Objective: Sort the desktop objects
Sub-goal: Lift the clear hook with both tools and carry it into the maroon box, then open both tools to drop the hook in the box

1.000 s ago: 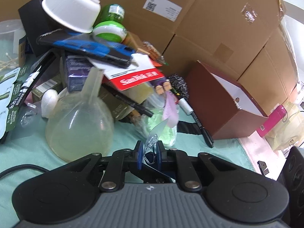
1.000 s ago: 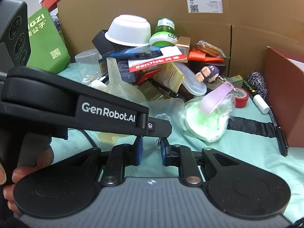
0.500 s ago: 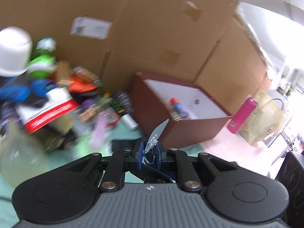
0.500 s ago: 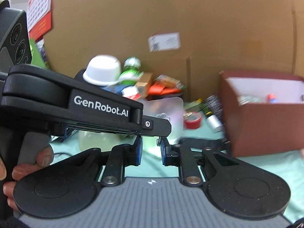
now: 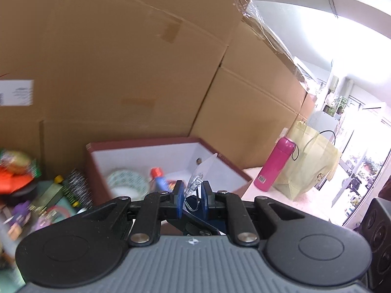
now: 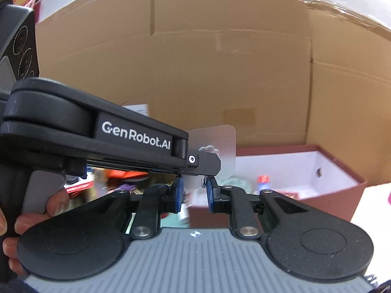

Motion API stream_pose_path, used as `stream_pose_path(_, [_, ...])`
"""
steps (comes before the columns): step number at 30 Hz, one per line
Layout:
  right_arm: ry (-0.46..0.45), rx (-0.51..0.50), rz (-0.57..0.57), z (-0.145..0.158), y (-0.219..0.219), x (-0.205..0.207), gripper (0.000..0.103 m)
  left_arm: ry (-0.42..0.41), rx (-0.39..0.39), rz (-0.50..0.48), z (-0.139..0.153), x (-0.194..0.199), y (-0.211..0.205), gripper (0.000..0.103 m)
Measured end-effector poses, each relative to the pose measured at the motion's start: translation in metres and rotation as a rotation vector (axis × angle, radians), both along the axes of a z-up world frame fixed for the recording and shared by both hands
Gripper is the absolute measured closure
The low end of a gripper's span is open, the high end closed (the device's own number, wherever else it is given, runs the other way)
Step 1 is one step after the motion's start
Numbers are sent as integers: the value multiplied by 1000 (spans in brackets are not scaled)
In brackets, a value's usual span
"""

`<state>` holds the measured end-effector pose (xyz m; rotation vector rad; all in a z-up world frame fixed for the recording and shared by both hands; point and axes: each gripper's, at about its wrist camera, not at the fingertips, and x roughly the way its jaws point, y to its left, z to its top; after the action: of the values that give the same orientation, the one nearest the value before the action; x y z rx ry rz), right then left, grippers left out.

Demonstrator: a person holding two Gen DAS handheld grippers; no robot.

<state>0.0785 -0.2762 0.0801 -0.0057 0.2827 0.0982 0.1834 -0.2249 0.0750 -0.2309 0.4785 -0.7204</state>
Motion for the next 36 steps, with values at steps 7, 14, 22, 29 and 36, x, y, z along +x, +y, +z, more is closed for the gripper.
stream_pose_path(7, [16,7,-55,-3,-46,35,85,40,-4,-55,-10,43,-46,89])
stream_pose_path(14, [99,23,-108,-25,-86,72,85,131,14,-91,-33,87,-86,89])
stream_pose_path(22, [157,26,-130,-37,-116,102,85,180,32,-103,-47,118,-108,89])
stream_pose_path(29, [203,-23,-154,-46,-121,122,82,199,10,-68,-52,134,-112,25])
stream_pose_path(36, [180,-62,-205,-50,-120,120,32,202,-51,-75,-46,134,-99,3])
